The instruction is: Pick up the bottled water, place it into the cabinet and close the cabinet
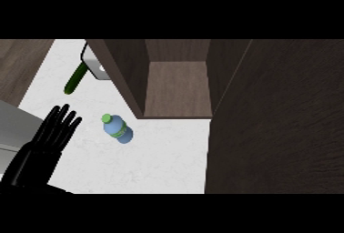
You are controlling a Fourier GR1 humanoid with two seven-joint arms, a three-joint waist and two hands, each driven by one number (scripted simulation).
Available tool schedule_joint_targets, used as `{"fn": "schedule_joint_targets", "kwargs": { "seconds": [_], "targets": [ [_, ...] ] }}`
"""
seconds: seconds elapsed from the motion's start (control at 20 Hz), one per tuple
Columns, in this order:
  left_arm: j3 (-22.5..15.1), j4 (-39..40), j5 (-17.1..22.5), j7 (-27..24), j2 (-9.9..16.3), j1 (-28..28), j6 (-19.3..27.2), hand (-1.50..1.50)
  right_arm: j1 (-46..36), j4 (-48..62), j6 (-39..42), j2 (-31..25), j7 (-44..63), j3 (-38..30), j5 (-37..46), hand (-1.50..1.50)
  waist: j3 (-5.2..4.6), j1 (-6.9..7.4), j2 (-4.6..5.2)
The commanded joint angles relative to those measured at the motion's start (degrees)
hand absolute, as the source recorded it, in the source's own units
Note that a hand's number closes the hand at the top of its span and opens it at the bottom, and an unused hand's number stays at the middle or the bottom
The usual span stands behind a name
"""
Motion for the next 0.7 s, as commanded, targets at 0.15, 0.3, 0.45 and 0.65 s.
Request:
{"fn": "schedule_joint_targets", "kwargs": {
  "seconds": [0.15, 0.3, 0.45, 0.65],
  "targets": [
    [4.9, 9.4, -1.4, -4.2, 4.5, -4.8, -3.9, -1.50, -1.3, 2.1, 0.3, 0.4, -1.4, 0.3, 1.2, -1.50, 0.00, 0.05, 0.03],
    [1.4, 11.5, -7.2, -7.2, 1.9, -4.4, -2.7, -1.50, -1.1, 0.4, 0.9, -0.8, 0.4, -0.8, -1.2, -1.50, 0.00, 0.12, 0.02],
    [1.6, 21.7, -9.0, -10.7, 1.4, -10.4, -2.5, -1.50, 2.1, 2.3, 3.2, -1.0, -4.7, -1.3, -1.1, -1.50, 0.00, -0.18, 0.05],
    [4.0, 35.6, -12.4, -19.4, 4.1, -14.0, -5.2, -1.50, 4.8, 1.9, 3.5, -0.7, -5.7, 0.6, 1.3, -1.50, -0.04, -0.65, 0.12]
  ]
}}
